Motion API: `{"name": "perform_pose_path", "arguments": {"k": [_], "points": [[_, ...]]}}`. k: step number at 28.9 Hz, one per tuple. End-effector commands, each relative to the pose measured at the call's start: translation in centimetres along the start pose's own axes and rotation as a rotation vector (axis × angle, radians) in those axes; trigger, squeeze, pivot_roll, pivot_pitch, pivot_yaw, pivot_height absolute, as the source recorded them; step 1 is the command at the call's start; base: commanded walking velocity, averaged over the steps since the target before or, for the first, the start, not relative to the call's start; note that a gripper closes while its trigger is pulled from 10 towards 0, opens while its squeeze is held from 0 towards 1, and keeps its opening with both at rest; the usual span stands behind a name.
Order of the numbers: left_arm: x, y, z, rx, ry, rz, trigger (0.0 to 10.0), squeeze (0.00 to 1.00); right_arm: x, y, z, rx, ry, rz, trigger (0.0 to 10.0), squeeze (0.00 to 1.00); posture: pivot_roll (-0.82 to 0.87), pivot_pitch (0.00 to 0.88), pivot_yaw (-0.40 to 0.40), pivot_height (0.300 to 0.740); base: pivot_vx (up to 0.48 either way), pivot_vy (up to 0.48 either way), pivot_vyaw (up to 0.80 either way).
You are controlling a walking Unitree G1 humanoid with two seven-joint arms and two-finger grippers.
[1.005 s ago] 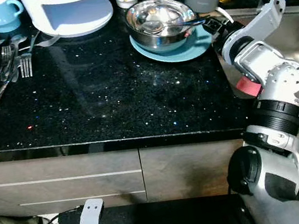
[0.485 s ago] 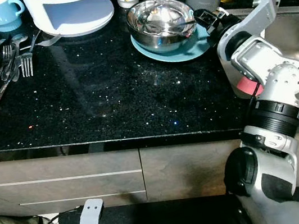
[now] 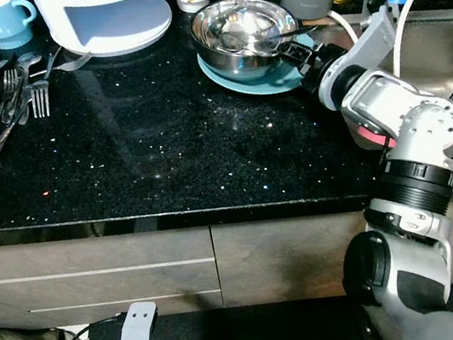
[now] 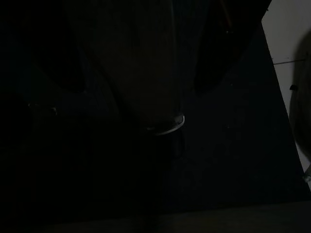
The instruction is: Kitchen organization
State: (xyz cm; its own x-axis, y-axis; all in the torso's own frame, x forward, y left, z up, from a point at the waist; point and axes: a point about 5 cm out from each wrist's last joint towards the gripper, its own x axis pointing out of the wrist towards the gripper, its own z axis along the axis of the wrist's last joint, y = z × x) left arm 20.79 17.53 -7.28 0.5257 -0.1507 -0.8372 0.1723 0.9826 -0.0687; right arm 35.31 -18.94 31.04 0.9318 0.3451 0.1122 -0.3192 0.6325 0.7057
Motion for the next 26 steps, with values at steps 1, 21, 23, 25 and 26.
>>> {"name": "perform_pose_path", "arguments": {"k": [1, 21, 23, 25, 26], "points": [[-0.1, 0.1, -1.3, -0.001, 0.050, -0.006, 10.0, 0.00, -0.2, 0.1, -0.2, -0.014, 0.010, -0.002, 10.0, 0.00, -0.03, 0.131, -0.035, 0.740, 0.000, 0.000, 0.00], [-0.1, 0.1, -1.2, -0.003, 0.046, -0.008, 10.0, 0.00, -2.9, 5.3, 0.2, -0.849, -0.192, 0.408, 10.0, 0.00, -0.02, 0.137, -0.031, 0.740, 0.000, 0.000, 0.00], [-0.1, 0.1, -1.2, -0.003, 0.046, -0.007, 10.0, 0.00, -2.6, 5.0, -0.4, -0.912, -0.176, 0.391, 10.0, 0.00, -0.02, 0.139, -0.031, 0.740, 0.000, 0.000, 0.00], [-0.1, 0.1, -1.2, -0.003, 0.047, -0.007, 10.0, 0.00, -2.3, 4.8, -1.1, -0.967, -0.170, 0.369, 10.0, 0.00, -0.02, 0.140, -0.030, 0.740, 0.000, 0.000, 0.00], [-0.1, 0.1, -1.2, -0.002, 0.047, -0.008, 10.0, 0.00, -2.1, 4.6, -1.7, -1.013, -0.169, 0.349, 10.0, 0.00, -0.02, 0.141, -0.029, 0.740, 0.000, 0.000, 0.00]]}}
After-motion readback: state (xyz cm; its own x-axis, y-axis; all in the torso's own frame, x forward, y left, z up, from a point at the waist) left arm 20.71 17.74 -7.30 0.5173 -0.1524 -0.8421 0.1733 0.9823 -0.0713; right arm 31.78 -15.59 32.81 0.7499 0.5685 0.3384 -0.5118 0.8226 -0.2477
